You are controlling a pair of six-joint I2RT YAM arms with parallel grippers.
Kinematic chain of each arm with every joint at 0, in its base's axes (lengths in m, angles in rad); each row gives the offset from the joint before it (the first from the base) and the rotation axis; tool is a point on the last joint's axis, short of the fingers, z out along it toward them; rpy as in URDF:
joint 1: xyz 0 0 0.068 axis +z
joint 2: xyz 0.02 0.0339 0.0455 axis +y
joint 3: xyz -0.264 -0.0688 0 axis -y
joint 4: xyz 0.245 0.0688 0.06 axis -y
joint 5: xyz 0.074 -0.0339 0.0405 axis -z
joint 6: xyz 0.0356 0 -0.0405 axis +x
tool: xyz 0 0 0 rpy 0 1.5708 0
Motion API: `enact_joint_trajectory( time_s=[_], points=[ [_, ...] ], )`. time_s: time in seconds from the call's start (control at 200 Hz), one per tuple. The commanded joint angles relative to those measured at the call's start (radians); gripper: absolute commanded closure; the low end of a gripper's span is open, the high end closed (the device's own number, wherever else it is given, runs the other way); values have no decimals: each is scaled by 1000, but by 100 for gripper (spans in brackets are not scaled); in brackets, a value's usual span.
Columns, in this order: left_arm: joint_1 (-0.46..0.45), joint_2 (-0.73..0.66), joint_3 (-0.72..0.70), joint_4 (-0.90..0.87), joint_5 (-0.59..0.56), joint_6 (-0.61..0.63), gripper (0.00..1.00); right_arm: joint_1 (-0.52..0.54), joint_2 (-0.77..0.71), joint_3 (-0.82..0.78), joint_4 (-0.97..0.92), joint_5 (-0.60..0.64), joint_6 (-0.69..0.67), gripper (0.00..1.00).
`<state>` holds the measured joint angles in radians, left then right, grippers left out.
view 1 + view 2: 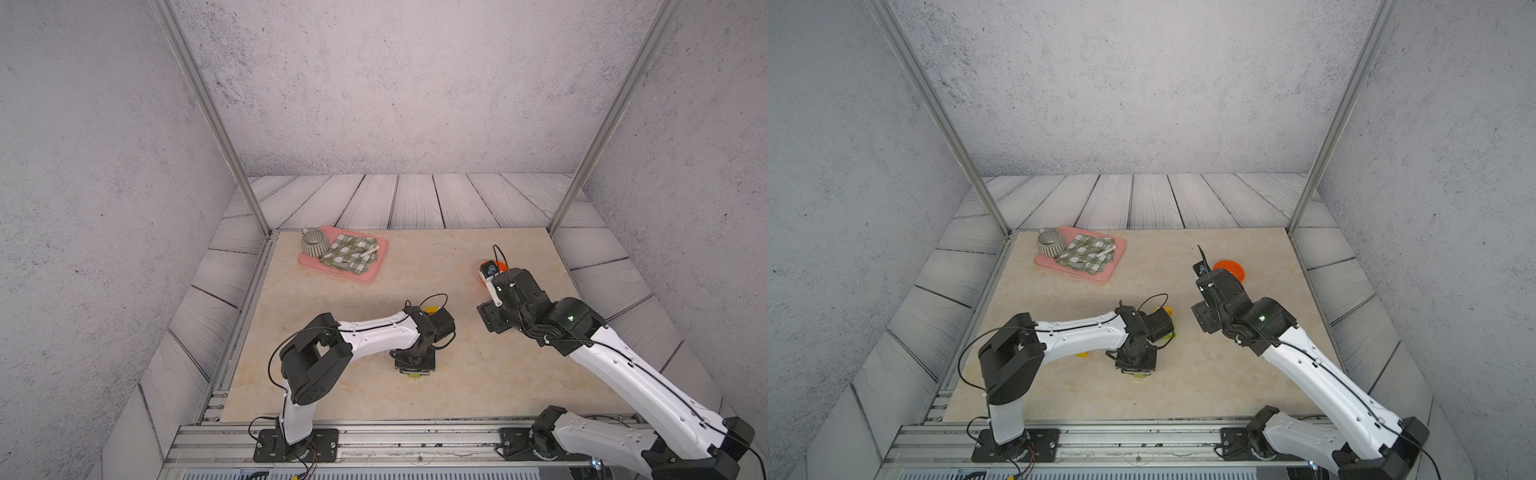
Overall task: Assemble the letter s with lego
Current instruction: Place the lego brick at the center of the board.
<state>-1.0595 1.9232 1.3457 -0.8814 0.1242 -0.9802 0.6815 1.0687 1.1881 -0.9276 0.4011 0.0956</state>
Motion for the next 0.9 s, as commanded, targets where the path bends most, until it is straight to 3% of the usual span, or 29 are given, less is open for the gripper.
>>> enact_joint_trajectory(
  time_s=[0.0, 0.12, 0.225, 0.355, 0.475, 0.56, 0.676, 0.796, 0.896],
  points=[
    [3, 38, 33, -12, -8, -22, 82, -7, -24, -4, -23, 25, 0, 23],
    [5, 39, 33, -26, -18, -30, 65, -8, -33, -7, -24, 24, -4, 23],
    [5, 14, 33, -39, -20, -33, 42, -10, -36, -7, -22, 25, -7, 23],
    [5, -98, 42, -67, -43, -26, 39, -12, -36, -1, -21, 25, -8, 23],
    [34, -235, 80, -199, -122, -1, 38, -13, -35, 8, -24, 24, -9, 23],
    [109, -316, 61, -278, -187, 39, 38, -13, -33, 14, -25, 21, -9, 23],
    [249, -377, -68, -267, -255, 121, 40, -13, -30, 15, -26, 13, -1, 23],
    [387, -341, -139, -240, -237, 210, 41, -12, -27, 15, -28, 7, 5, 23],
    [443, -279, -131, -236, -230, 264, 40, -10, -21, 17, -32, 4, 7, 23]
  ],
)
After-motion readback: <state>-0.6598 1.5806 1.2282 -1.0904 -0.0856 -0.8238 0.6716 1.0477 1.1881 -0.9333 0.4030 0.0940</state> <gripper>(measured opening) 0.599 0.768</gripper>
